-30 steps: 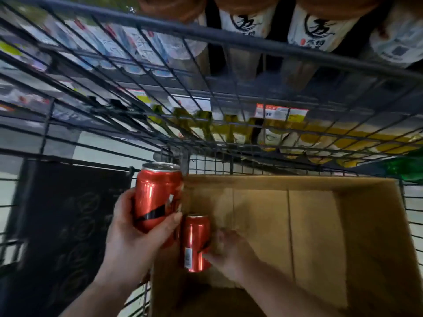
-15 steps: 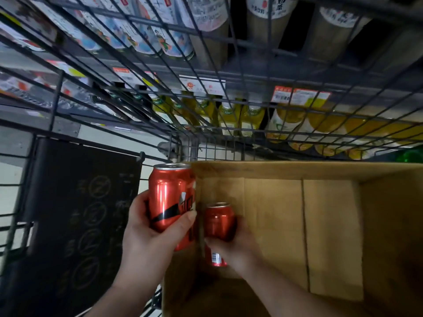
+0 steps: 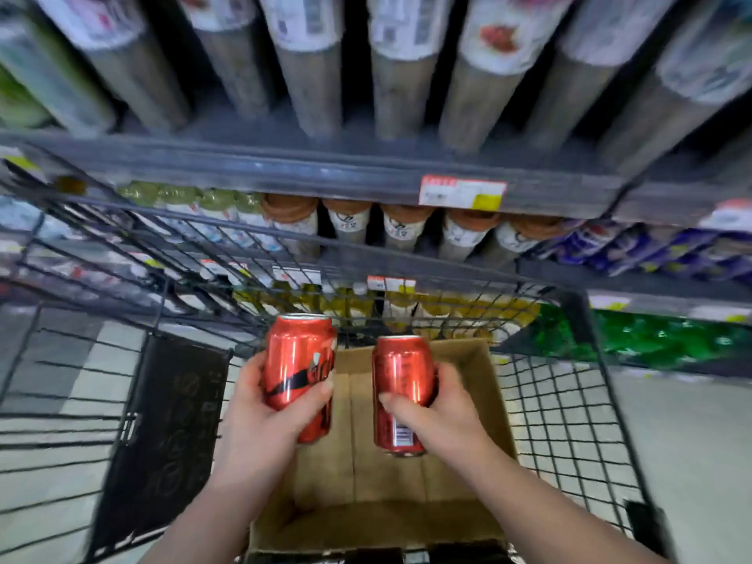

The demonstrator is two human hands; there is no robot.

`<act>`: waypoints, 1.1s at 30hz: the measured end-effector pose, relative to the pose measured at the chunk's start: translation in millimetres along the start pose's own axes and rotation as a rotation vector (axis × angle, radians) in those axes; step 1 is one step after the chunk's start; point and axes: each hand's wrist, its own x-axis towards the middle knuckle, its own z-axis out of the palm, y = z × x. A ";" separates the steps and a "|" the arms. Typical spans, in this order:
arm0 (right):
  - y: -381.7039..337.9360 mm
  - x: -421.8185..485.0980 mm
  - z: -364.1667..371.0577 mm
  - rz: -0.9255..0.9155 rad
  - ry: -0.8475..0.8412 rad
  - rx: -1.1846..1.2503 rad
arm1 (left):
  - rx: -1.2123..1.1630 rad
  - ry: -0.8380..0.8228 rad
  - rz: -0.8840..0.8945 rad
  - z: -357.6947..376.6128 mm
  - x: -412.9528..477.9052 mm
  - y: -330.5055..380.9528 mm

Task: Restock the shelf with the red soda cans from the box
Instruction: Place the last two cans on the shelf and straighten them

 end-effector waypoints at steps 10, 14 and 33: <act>-30.9 -148.1 -143.7 -0.228 0.406 0.292 | -0.084 -0.310 0.275 82.6 -105.8 124.5; -12.5 -218.5 -217.5 -0.333 0.565 0.360 | -0.082 -0.463 0.351 141.4 -170.9 148.6; 236.3 -559.6 -521.6 -0.355 1.176 0.523 | -0.186 -1.097 0.395 449.3 -594.3 162.6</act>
